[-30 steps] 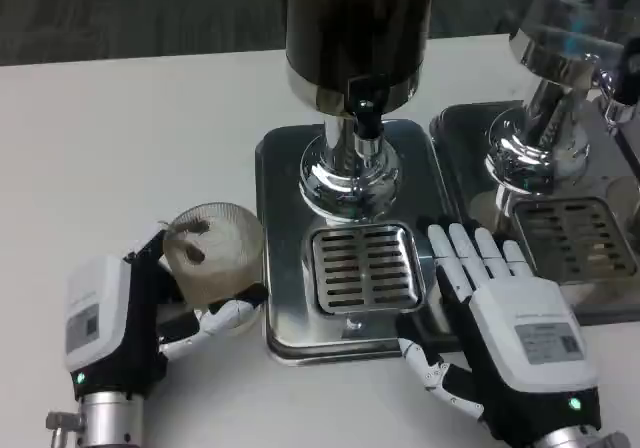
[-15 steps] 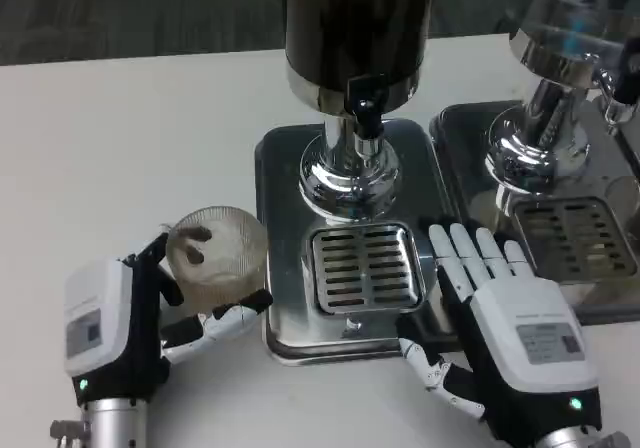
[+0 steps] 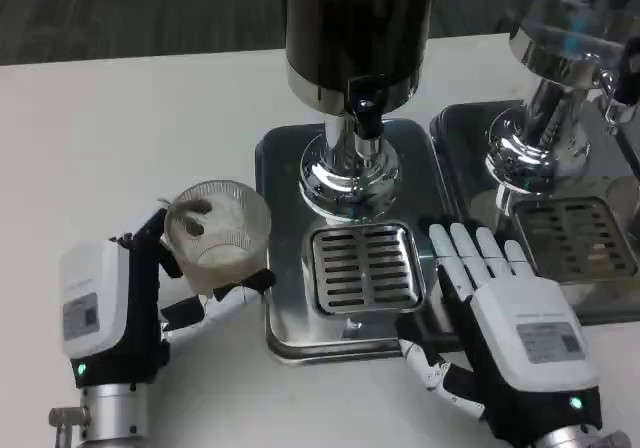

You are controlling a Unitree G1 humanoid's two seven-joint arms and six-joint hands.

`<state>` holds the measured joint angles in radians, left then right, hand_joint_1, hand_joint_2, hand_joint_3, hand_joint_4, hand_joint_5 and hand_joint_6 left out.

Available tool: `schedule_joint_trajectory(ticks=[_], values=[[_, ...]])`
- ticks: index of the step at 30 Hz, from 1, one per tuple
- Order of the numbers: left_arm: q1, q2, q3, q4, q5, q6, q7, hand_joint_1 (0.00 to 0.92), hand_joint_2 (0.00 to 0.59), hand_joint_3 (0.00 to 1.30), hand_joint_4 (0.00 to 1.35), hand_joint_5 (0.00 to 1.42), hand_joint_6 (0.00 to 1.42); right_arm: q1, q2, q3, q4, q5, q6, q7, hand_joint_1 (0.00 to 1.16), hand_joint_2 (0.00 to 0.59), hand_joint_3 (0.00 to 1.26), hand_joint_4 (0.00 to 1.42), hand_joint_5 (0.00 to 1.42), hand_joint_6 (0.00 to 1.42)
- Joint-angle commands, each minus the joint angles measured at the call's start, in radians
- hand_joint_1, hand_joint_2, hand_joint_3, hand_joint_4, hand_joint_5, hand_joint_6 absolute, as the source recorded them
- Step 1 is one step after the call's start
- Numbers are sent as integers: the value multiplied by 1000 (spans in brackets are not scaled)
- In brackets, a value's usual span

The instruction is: Grasp the cup under the faucet to collect the drink, then remove the cup.

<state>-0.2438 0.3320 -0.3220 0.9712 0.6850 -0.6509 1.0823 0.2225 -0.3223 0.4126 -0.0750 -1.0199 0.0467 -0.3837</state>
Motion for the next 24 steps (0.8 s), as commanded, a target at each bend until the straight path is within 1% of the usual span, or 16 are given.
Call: schedule_joint_trajectory(ticks=[1, 7, 12, 17, 20, 23, 24], values=[[2, 8, 9, -44, 8, -11, 39, 711, 16, 579, 744, 951, 1152, 2, 6, -5, 6, 5, 5, -6, 330, 449, 5, 0, 0, 0], [-11, 1, -1, -62, 7, -19, 10, 706, 13, 579, 743, 940, 1133, 2, 9, -5, 2, 2, 7, -4, 334, 449, 5, 0, 0, 0], [-40, -12, -26, -47, 16, -20, -31, 704, 13, 579, 743, 935, 1133, 14, 13, -2, -6, 1, 7, -9, 336, 449, 5, 0, 0, 1], [-69, -31, -40, -8, 17, -25, -76, 697, 16, 579, 734, 933, 1132, 30, 21, -1, -14, -2, 7, -19, 339, 450, 13, 0, 0, 12], [-92, -35, -60, 13, 32, -25, -94, 696, 16, 579, 734, 931, 1131, 42, 25, 0, -11, 5, -11, -44, 345, 462, 15, 0, 0, 27], [-124, -48, -75, 38, 43, -20, -97, 695, 16, 578, 734, 926, 1131, 51, 34, 7, -16, -10, 3, -57, 347, 463, 15, 0, 0, 28], [-137, -55, -78, 49, 43, -18, -101, 695, 16, 582, 741, 931, 1131, 55, 37, 4, -16, -3, 4, -58, 349, 462, 15, 0, 0, 29]])
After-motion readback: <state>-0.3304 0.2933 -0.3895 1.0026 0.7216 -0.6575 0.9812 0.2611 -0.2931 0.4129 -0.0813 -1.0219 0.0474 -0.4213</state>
